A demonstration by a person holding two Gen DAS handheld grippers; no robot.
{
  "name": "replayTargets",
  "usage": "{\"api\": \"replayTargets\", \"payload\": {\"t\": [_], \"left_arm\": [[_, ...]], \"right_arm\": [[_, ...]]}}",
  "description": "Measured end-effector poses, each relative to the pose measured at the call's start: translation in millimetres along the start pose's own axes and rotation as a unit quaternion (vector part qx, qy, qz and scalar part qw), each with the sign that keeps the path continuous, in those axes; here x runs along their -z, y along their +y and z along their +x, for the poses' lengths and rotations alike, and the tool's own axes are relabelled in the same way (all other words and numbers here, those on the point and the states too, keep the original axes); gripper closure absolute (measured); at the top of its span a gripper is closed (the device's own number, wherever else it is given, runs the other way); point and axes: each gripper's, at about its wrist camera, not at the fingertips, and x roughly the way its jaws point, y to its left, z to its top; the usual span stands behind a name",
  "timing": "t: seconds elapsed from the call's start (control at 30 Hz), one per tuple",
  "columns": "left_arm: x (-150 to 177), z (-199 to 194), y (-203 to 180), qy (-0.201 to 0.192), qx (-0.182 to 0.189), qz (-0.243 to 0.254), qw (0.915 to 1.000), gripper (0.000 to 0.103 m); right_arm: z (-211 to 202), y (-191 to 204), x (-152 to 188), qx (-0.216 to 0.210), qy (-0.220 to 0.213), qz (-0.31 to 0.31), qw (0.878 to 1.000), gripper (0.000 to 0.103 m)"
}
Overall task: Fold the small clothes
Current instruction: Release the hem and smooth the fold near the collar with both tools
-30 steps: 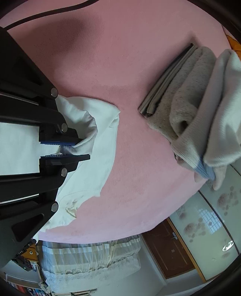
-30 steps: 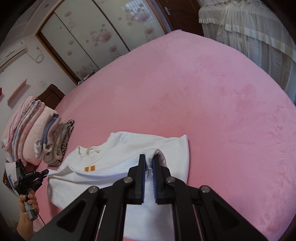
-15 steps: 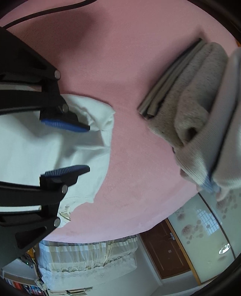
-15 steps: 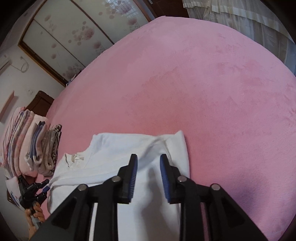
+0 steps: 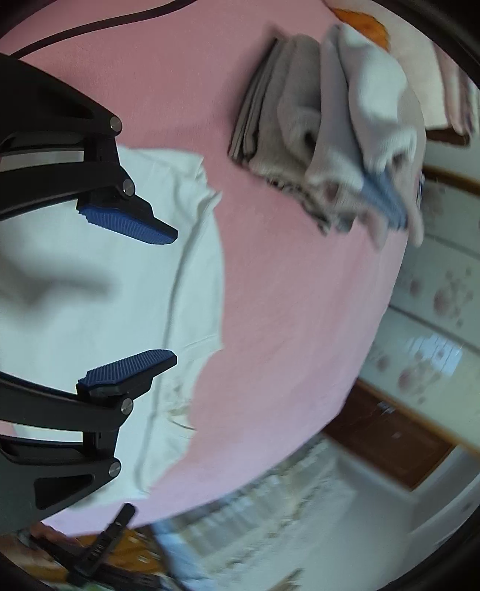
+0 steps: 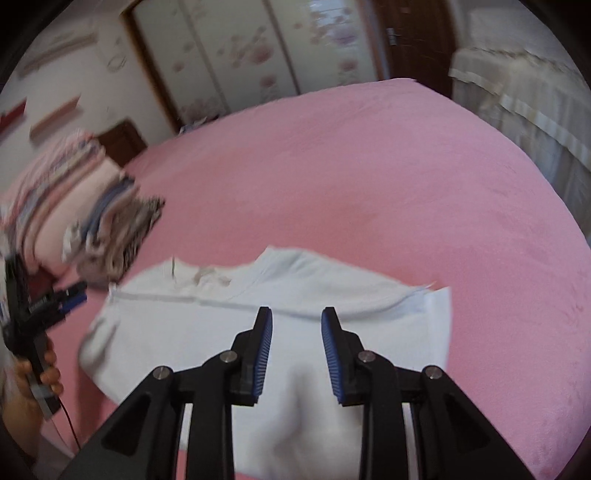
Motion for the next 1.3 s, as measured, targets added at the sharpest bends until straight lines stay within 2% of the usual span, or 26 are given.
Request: {"api": "replayTargets", "payload": {"t": [0.13, 0.27, 0.47, 0.73, 0.97, 1.07, 1.13, 1.3], "left_arm": [[15, 29, -18, 0.040, -0.010, 0.035, 0.9985, 0.045], [19, 52, -24, 0.060, -0.035, 0.047, 0.9965, 0.045], [15, 74, -20, 0.069, -0.075, 0.054, 0.9933, 0.044], [0, 91, -25, 0.089, -0.107, 0.062, 0.9883, 0.035], [-14, 76, -22, 0.080, -0.096, 0.044, 0.9912, 0.035], [-16, 53, -25, 0.072, -0.094, 0.048, 0.9918, 0.030], [-18, 36, -26, 0.064, -0.093, 0.046, 0.9925, 0.023], [-16, -14, -36, 0.052, -0.090, 0.054, 0.9931, 0.023]], "right_arm": [[36, 26, 15, -0.002, 0.041, -0.029, 0.999, 0.076], [69, 39, 18, 0.012, 0.065, -0.039, 0.997, 0.079], [99, 32, -3, 0.033, 0.067, -0.009, 0.997, 0.079], [122, 20, -38, 0.078, 0.066, 0.023, 0.994, 0.082], [87, 21, -49, 0.045, 0.031, 0.029, 0.998, 0.082], [63, 31, -46, 0.030, 0.018, 0.018, 0.999, 0.082], [44, 38, -40, 0.024, 0.009, 0.006, 1.000, 0.082], [7, 54, -24, 0.006, 0.003, -0.006, 1.000, 0.082]]}}
